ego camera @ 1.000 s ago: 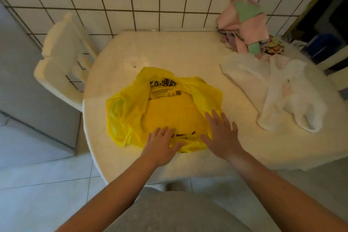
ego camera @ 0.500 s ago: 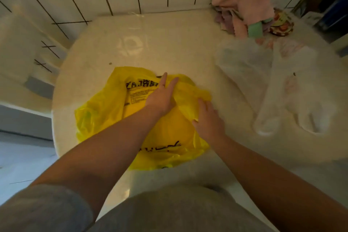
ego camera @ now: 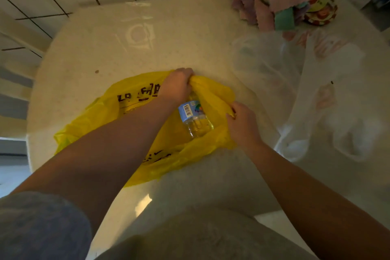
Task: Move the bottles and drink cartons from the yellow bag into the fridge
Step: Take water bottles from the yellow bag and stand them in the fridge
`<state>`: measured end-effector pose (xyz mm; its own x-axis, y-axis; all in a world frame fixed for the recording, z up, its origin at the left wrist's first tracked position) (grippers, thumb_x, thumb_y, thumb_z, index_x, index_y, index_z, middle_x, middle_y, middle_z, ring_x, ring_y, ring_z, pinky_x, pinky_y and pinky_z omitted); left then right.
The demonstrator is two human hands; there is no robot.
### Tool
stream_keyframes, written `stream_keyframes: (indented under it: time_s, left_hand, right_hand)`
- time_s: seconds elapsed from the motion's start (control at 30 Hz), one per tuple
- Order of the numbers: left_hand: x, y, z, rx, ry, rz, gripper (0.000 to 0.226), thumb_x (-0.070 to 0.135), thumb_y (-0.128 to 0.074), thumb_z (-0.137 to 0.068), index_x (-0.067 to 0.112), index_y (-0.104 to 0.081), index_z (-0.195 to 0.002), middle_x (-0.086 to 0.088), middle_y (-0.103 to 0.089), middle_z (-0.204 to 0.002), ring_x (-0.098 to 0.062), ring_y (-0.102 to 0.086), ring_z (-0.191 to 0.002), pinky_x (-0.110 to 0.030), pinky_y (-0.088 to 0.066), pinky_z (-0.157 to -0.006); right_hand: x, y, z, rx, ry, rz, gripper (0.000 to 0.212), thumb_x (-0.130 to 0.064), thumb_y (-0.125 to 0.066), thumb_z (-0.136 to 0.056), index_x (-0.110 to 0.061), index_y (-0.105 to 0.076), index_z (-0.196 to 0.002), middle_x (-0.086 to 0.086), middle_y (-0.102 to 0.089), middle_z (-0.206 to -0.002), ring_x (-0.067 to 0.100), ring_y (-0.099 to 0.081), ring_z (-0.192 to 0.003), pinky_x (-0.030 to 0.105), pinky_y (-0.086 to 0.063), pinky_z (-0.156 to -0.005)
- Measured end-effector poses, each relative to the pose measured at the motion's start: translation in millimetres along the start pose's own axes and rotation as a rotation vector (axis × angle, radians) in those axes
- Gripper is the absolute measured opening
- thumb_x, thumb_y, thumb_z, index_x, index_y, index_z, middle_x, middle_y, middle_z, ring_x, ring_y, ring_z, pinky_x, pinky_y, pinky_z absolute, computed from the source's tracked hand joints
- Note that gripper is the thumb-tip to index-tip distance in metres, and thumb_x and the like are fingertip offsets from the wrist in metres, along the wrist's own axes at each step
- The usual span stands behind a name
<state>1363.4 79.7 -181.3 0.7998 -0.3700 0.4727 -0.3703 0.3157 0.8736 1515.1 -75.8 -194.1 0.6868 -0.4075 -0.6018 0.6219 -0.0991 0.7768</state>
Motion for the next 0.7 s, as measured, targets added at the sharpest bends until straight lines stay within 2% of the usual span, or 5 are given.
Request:
stream_keyframes:
  time_s: [0.13,0.27,0.33,0.43,0.7]
  left_hand:
    - [-5.2,-19.9,-11.5,-0.113,0.04,0.111,0.038,0.001,-0.052,-0.089,0.011,-0.061,-0.125,-0.018,-0.058,-0.125,-0.034,-0.054,-0.115,-0.037,-0.045,-0.093]
    - [-21.7,-17.9,-3.1,-0.119,0.124,0.265,0.04,0.006,-0.051,-0.093,0.016,-0.059,-0.131,-0.01,-0.052,-0.14,-0.029,-0.057,-0.117,-0.032,-0.045,-0.094]
    - [-27.9,-7.3,10.6,-0.031,0.101,0.267,0.039,0.011,-0.053,-0.094,0.017,-0.059,-0.132,-0.007,-0.048,-0.145,-0.026,-0.058,-0.115,-0.034,-0.046,-0.098]
    - [-35.8,5.4,45.1,0.11,0.054,0.278,0.033,0.014,-0.058,-0.092,0.016,-0.063,-0.124,-0.006,-0.052,-0.135,-0.022,-0.06,-0.101,-0.04,-0.052,-0.089]
    - [-81.3,20.2,147.7,0.214,0.252,0.001,0.03,0.018,-0.069,-0.084,0.017,-0.066,-0.113,-0.01,-0.057,-0.123,-0.035,-0.055,-0.111,-0.049,-0.049,-0.087]
  right_hand:
    - [23.4,-22.0,-14.9,-0.153,-0.132,0.039,0.007,-0.005,-0.059,-0.086,-0.002,-0.06,-0.092,0.024,-0.065,-0.101,0.041,-0.06,-0.098,0.04,-0.04,-0.076]
    - [27.4,-33.6,-17.4,-0.341,-0.268,-0.029,0.054,-0.02,-0.066,-0.087,-0.009,-0.046,-0.136,0.019,-0.052,-0.135,0.037,-0.051,-0.124,0.043,-0.043,-0.099]
    - [12.3,-21.4,-17.2,-0.243,-0.189,0.017,0.075,-0.027,-0.069,-0.086,-0.015,-0.03,-0.149,0.015,-0.039,-0.146,0.036,-0.042,-0.131,0.047,-0.039,-0.106]
    - [-35.3,-1.8,-8.1,-0.019,0.137,0.117,0.062,-0.026,-0.067,-0.085,-0.016,-0.042,-0.142,0.012,-0.044,-0.14,0.035,-0.045,-0.124,0.051,-0.041,-0.1]
    - [-69.5,-63.9,2.8,-0.241,0.117,0.242,0.078,-0.048,-0.071,-0.082,-0.015,-0.034,-0.143,0.012,-0.044,-0.135,0.034,-0.046,-0.121,0.045,-0.046,-0.096]
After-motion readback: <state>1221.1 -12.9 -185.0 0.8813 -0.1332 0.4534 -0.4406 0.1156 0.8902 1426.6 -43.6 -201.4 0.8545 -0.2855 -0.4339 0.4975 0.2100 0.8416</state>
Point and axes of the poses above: each hand's wrist, its own z-axis away from the middle knuckle, its own y-axis out of the back of the hand, x = y × z, the point moved 7 cm from there along -z, towards the middle knuckle
